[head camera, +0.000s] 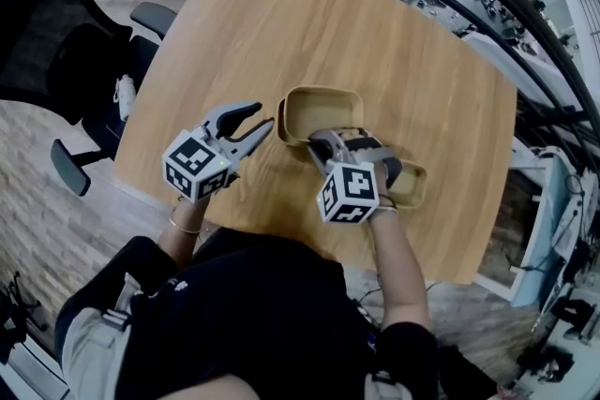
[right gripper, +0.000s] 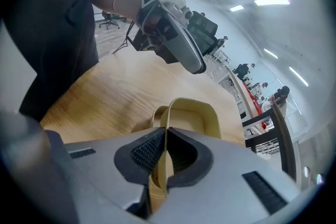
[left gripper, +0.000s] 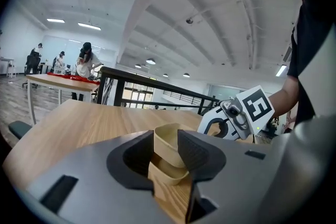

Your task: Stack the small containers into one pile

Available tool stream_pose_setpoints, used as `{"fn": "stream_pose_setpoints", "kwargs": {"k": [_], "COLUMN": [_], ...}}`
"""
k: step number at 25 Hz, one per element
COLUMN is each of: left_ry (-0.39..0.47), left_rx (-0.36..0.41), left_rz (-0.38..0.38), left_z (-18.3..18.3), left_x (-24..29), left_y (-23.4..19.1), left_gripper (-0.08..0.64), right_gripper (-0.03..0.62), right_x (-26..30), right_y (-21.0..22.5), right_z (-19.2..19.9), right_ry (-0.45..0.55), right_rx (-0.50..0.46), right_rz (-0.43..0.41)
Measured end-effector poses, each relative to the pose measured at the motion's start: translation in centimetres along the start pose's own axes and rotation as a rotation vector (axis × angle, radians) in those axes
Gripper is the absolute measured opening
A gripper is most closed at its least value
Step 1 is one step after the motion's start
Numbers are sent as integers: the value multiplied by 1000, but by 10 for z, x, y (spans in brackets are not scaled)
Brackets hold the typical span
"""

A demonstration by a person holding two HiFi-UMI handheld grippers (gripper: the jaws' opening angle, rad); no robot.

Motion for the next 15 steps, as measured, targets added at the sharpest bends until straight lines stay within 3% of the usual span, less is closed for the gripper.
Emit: {"fn": "stream_pose_setpoints", "kwargs": {"k": [15], "left_ry": [-93], "left_rx": [-33], "left_rz": [20], "left_z": [21], "left_x": [23], "left_y": [-5], "left_gripper": [142], "right_gripper": [29], "right_x": [9], "right_y": [-8], "right_z": [-6], "right_ry": [4], "right_rx": [-4], "right_rz": [-39]}}
Point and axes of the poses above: the fingertips, and each gripper's own axes: x forward along the fingers, y to its right, z out of its underside, the point moved 7 cm from there along -x, backward along the fingers, and after that the axes turned 13 degrees about -x, right-handed, at the moved point
